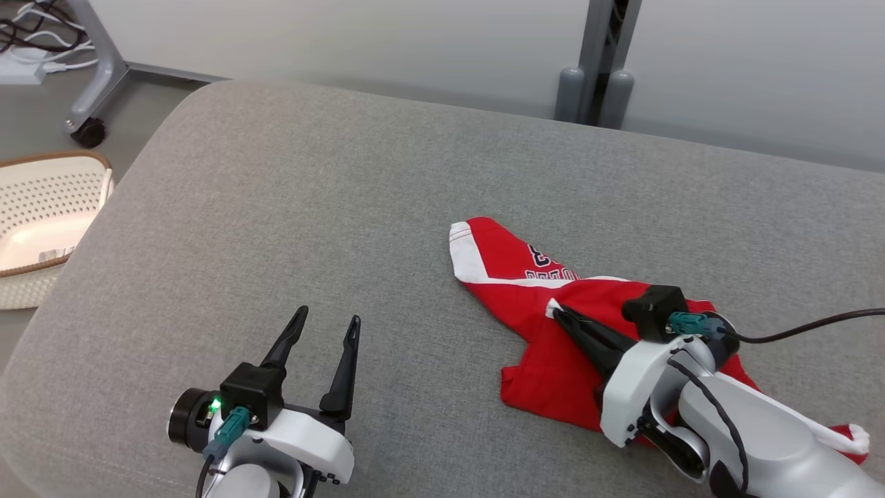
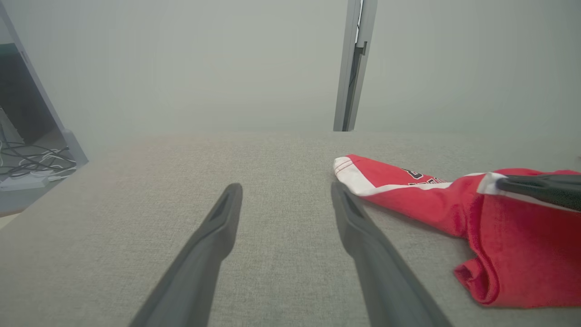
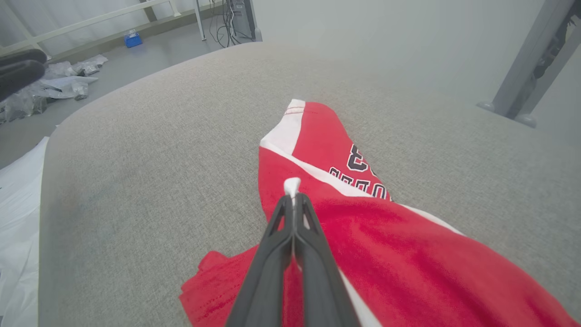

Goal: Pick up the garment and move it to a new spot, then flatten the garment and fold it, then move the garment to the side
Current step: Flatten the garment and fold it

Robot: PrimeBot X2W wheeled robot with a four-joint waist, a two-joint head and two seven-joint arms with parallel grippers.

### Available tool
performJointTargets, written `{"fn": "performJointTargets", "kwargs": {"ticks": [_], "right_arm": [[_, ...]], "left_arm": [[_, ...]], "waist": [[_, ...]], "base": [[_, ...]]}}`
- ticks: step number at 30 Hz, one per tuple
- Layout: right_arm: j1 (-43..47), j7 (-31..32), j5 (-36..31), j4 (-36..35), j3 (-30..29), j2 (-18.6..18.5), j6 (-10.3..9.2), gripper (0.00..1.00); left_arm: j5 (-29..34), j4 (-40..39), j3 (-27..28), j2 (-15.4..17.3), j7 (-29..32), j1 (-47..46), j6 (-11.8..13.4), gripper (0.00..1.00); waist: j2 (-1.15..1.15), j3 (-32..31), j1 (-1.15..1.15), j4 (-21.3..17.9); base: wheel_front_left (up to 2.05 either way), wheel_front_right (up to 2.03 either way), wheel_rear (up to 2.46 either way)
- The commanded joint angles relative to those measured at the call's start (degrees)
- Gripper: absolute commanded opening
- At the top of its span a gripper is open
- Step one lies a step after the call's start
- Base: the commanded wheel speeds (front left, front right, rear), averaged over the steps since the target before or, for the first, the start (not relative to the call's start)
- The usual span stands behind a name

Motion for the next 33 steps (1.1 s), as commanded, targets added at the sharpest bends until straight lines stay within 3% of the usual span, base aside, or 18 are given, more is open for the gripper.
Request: {"fn": "performJointTargets", "kwargs": {"ticks": [1,5,13,19,20,21,22,27,33], "right_arm": [[-0.4,-0.4,0.6,-1.5,0.7,-0.7,0.01,0.0],[-1.1,-0.7,1.8,-7.2,1.1,-0.6,0.01,0.0],[1.4,-0.7,-3.4,-19.1,-3.5,1.1,0.01,0.0],[5.4,-0.4,-5.3,-16.3,1.1,3.3,0.01,0.0],[5.9,-0.5,-5.0,-15.2,2.0,4.1,0.01,0.11],[6.5,-0.4,-4.2,-14.2,3.0,5.0,0.01,0.78],[6.6,-0.4,-4.0,-13.3,4.2,5.7,0.01,1.0],[6.0,-0.6,0.1,-13.8,7.8,7.9,0.01,1.0],[4.4,-0.7,2.5,-15.3,7.7,6.2,0.01,1.0]], "left_arm": [[0.0,0.0,0.3,0.2,0.0,-0.2,0.3,1.0],[0.1,-0.1,0.5,0.2,0.0,0.2,0.5,1.0],[-0.1,-0.6,1.0,0.2,0.0,1.2,1.1,1.0],[0.3,-0.8,1.1,0.2,0.0,1.9,1.3,1.0],[0.3,-0.7,1.0,0.2,0.0,2.0,1.3,1.0],[0.2,-0.7,0.9,0.2,0.0,2.1,1.3,1.0],[0.2,-0.6,0.8,0.2,0.0,2.2,1.3,1.0],[0.3,0.0,0.7,0.2,0.0,2.3,1.4,1.0],[0.6,0.5,1.1,0.2,0.0,2.9,0.8,1.0]], "waist": [[0.0,-0.6,0.0,-0.7],[0.0,-1.5,0.0,-1.6],[0.0,-3.0,0.0,-1.5],[0.0,-3.4,0.0,-0.9],[0.0,-3.4,0.0,-0.9],[0.0,-3.5,0.0,-0.8],[0.0,-3.5,0.0,-0.8],[0.0,-3.9,0.0,-1.2],[0.0,-4.9,0.0,-2.8]], "base": [[0.0,0.0,0.0],[0.0,0.0,0.0],[0.0,0.0,0.0],[0.0,0.0,0.0],[0.0,0.0,0.0],[0.0,0.0,0.0],[0.0,0.0,0.0],[0.0,0.0,0.0],[0.0,0.0,0.0]]}}
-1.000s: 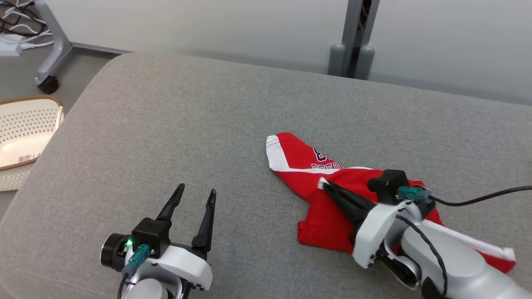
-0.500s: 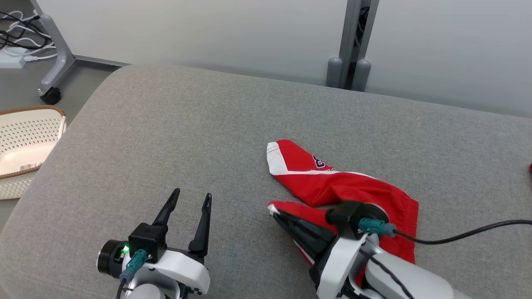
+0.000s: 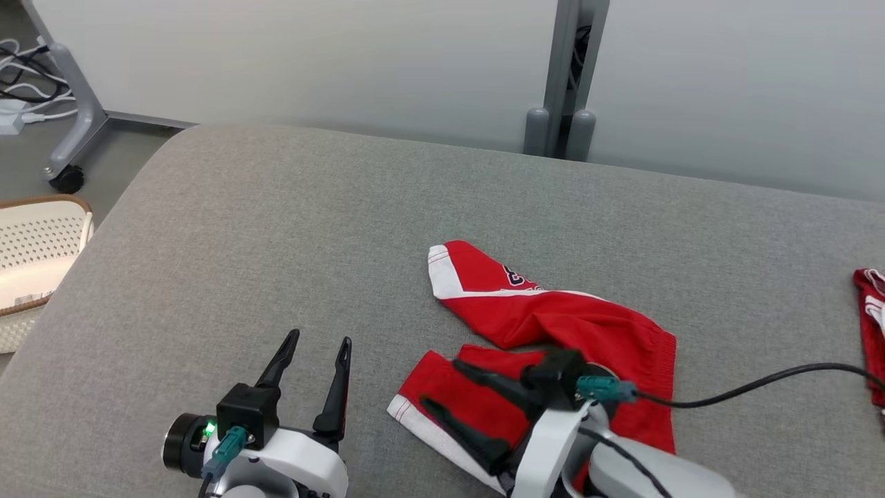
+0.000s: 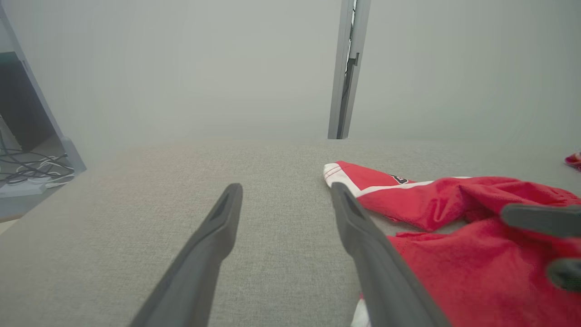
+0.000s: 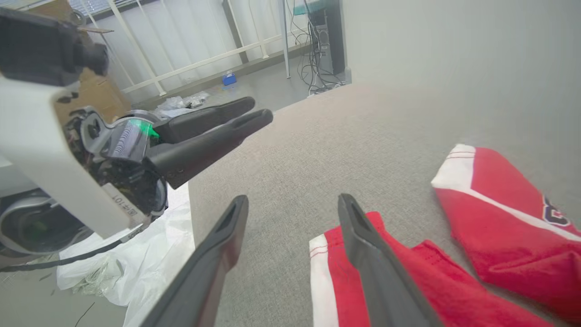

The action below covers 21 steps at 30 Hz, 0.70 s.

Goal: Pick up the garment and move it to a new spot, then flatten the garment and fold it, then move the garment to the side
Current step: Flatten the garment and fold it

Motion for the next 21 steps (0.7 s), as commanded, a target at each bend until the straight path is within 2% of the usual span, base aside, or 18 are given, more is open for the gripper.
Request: {"fn": "performJointTargets", "kwargs": {"ticks": [1,6,11,15,17,21], "right_arm": [[-0.5,-0.4,0.1,-0.4,-0.7,-0.7,0.01,1.0],[1.8,-0.3,-2.5,0.1,-9.9,-4.8,0.01,1.0],[7.8,-0.3,-8.4,0.4,-26.5,-7.5,0.01,1.0],[18.2,-0.2,-15.2,-1.1,-40.3,-5.9,0.02,1.0],[22.2,-0.2,-17.0,-2.3,-43.6,-5.0,0.02,1.0],[28.1,-0.2,-19.5,-3.0,-46.4,-3.2,0.02,1.0]], "left_arm": [[0.3,0.2,0.2,0.2,0.0,0.7,-0.2,1.0],[0.1,0.8,0.5,0.2,0.0,1.0,-0.4,1.0],[0.2,1.3,1.1,0.2,0.0,1.2,-0.4,1.0],[0.6,1.9,2.1,0.2,0.0,1.9,-0.4,1.0],[0.9,2.1,2.6,0.2,0.0,2.0,-0.7,1.0],[1.4,2.7,3.4,0.2,0.0,2.4,-1.1,1.0]], "waist": [[0.0,-0.5,0.0,-0.7],[0.0,-1.2,0.0,-3.0],[0.0,-1.5,0.0,-5.2],[0.0,-1.6,0.0,-7.1],[0.0,-1.5,0.0,-7.6],[0.0,-1.2,0.0,-8.4]], "base": [[0.0,0.0,0.0],[0.0,0.0,0.0],[0.0,0.0,0.0],[0.0,0.0,0.0],[0.0,0.0,0.0],[0.0,0.0,0.0]]}}
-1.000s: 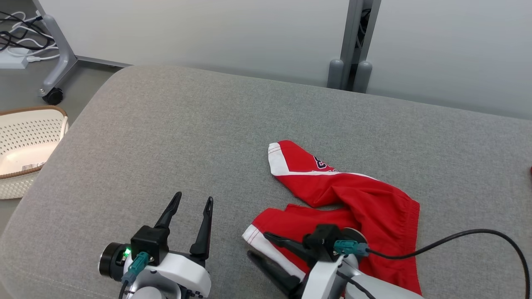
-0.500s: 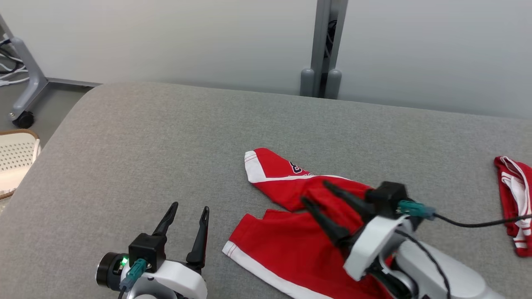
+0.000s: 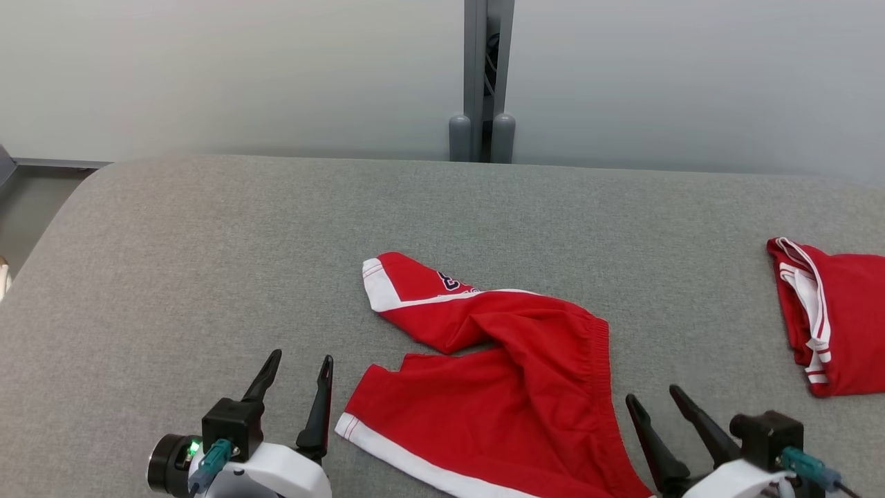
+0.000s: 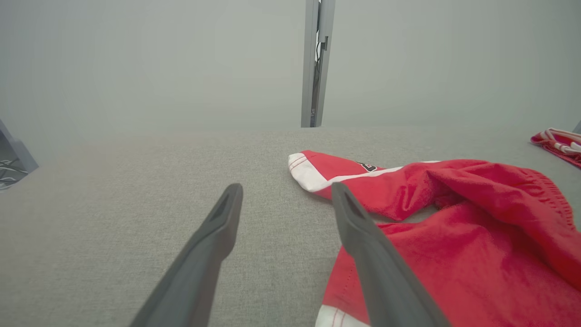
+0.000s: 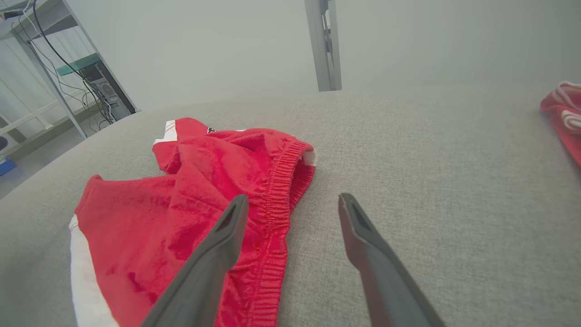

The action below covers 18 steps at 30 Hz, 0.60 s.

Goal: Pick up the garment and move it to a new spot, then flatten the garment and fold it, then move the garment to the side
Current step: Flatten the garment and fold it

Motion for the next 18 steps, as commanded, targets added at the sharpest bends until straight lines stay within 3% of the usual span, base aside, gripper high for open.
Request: {"fn": "performJointTargets", "kwargs": {"ticks": [1,10,18], "right_arm": [[0.5,0.0,-0.6,-0.4,-0.6,0.2,0.03,1.0],[1.0,0.2,-3.2,-1.0,-2.2,2.2,0.02,1.0],[0.7,0.2,-4.3,-0.3,-3.3,2.7,0.03,1.0]], "left_arm": [[0.4,0.2,0.3,0.2,0.0,1.0,-0.4,1.0],[-0.7,7.1,0.0,0.8,0.0,0.4,-4.2,1.0],[-3.5,18.0,-5.8,1.8,0.0,-4.5,-5.6,1.0]], "waist": [[0.0,0.1,0.0,-0.2],[0.0,0.4,0.0,-0.6],[0.0,1.0,0.0,-1.6]], "base": [[0.0,0.0,0.0],[0.0,0.0,0.0],[0.0,0.0,0.0]]}}
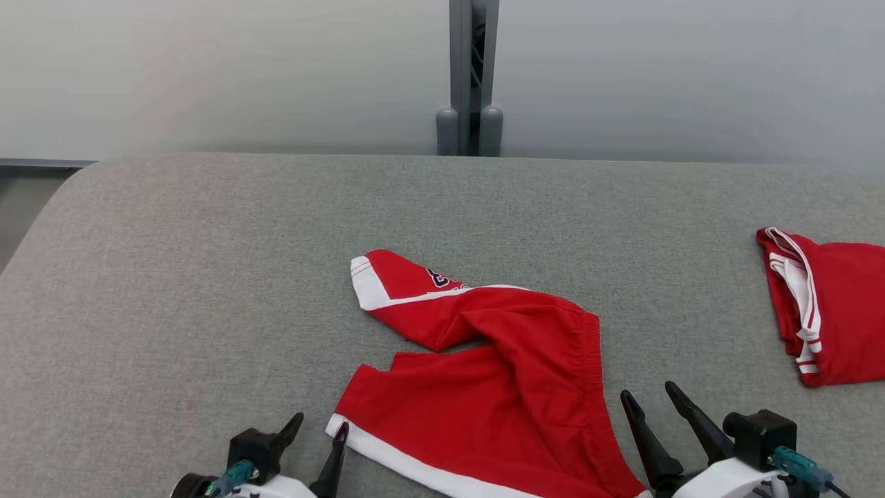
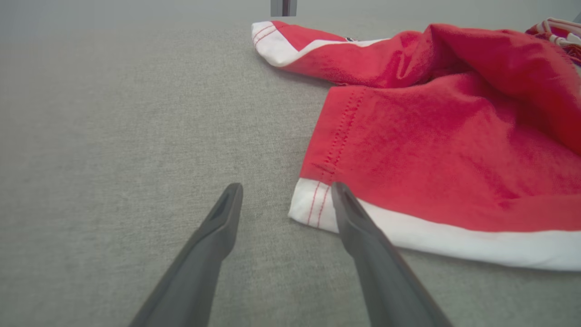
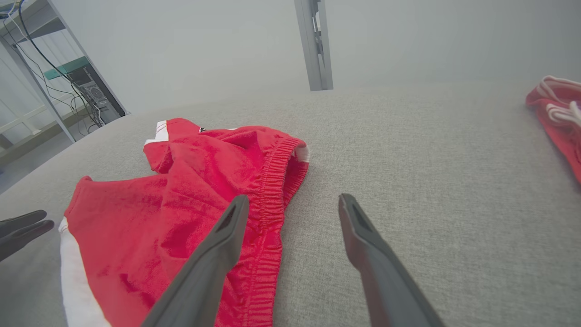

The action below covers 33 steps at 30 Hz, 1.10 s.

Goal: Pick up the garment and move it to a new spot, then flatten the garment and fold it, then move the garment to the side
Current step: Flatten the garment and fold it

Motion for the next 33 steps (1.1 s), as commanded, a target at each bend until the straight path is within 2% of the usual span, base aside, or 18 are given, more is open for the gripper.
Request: {"fn": "performJointTargets", "kwargs": {"ticks": [1,12,13,14,22,25,29,33], "right_arm": [[-0.3,-0.1,-0.6,0.1,-0.6,-0.1,0.02,1.0],[-1.1,-0.2,-1.8,0.7,-1.1,-0.1,0.02,1.0],[-1.1,-0.2,-1.9,0.8,-1.2,-0.1,0.03,1.0],[-1.1,-0.1,-2.0,1.0,-1.3,-0.2,0.02,1.0],[1.0,1.5,0.2,-0.7,-3.1,-1.2,0.03,1.0],[3.9,6.7,7.6,-4.6,-0.7,-1.8,0.03,1.0],[8.9,15.4,20.3,-12.5,1.9,-5.0,0.02,1.0],[12.8,21.0,26.5,-17.4,1.3,-7.5,0.03,1.0]], "left_arm": [[-2.3,2.5,-1.8,-0.1,0.5,-2.3,-0.3,1.0],[-9.8,9.3,-9.6,1.3,1.0,-7.5,-0.2,0.98],[-10.3,9.7,-10.3,1.3,1.1,-7.7,-0.2,0.37],[-10.8,10.0,-11.2,1.3,1.1,-7.8,-0.2,0.0],[-15.1,9.6,-13.7,3.5,0.2,-8.7,-0.2,0.0],[-16.0,8.8,-14.0,4.1,0.1,-8.6,-0.2,0.0],[-16.6,8.2,-14.0,4.8,0.0,-8.5,-0.2,0.0],[-16.8,7.6,-13.9,4.5,-0.1,-8.6,-0.2,0.0]], "waist": [[0.0,0.4,0.0,-0.5],[0.0,1.3,0.0,-1.3],[0.0,1.3,0.0,-1.3],[0.0,1.3,0.0,-1.3],[0.0,1.4,0.0,-1.7],[0.0,1.7,0.0,-2.5],[0.0,2.1,0.0,-3.5],[0.0,2.5,0.0,-4.2]], "base": [[0.0,0.0,0.0],[0.0,0.0,0.0],[0.0,0.0,0.0],[0.0,0.0,0.0],[0.0,0.0,0.0],[0.0,0.0,0.0],[0.0,0.0,0.0],[0.0,0.0,0.0]]}}
